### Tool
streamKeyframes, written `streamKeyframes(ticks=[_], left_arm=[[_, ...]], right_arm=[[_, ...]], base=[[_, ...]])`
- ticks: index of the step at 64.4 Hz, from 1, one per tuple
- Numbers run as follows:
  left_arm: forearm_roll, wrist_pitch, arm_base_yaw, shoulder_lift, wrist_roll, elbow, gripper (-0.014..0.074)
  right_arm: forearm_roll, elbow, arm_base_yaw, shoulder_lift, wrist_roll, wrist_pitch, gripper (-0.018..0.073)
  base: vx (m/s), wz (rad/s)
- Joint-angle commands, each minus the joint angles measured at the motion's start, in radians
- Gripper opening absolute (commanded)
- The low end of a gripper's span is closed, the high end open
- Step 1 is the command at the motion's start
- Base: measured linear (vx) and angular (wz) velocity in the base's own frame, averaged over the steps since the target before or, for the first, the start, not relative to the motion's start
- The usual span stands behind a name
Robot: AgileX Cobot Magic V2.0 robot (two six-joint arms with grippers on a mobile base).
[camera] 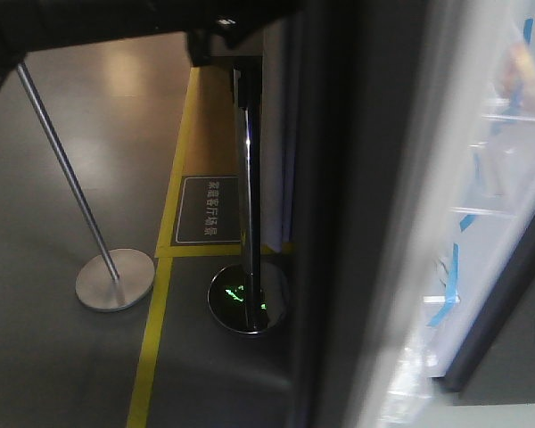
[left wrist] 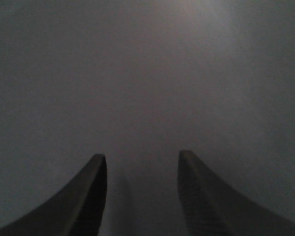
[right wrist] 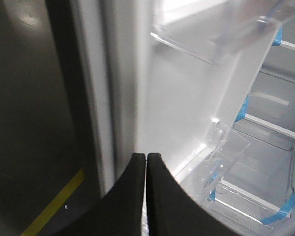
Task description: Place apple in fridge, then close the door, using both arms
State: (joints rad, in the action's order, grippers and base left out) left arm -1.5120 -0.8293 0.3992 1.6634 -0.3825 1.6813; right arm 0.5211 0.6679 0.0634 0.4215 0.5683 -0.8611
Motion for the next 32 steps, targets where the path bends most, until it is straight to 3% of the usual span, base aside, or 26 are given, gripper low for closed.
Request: streamKeyframes(ticks=[1, 11, 19, 32], left_arm=[[-0.050, -0.013, 0.029, -0.048, -0.083, 0.033, 0.0335], [-0.049, 0.004, 0.019, -0.048, -0.146, 0.033, 0.0335], [-0.026, 0.030, 0.005, -0.048, -0.204, 0.033, 0.0335], [0.092, 0.069, -0.024, -0.048, -0.236, 0.033, 0.0335]], right_arm=[[0.029, 0.024, -0.006, 0.006, 0.004, 0.081, -0.0003], [0.029, 0.024, -0.006, 0.006, 0.001, 0.145, 0.0018], [0.030, 0.024, -0.006, 0.006, 0.001, 0.204, 0.0089], [0.021, 0.024, -0.006, 0.019, 0.002, 0.388, 0.0364]], base=[[0.00, 0.00], [0.00, 0.00], [0.00, 0.00], [0.00, 0.00]])
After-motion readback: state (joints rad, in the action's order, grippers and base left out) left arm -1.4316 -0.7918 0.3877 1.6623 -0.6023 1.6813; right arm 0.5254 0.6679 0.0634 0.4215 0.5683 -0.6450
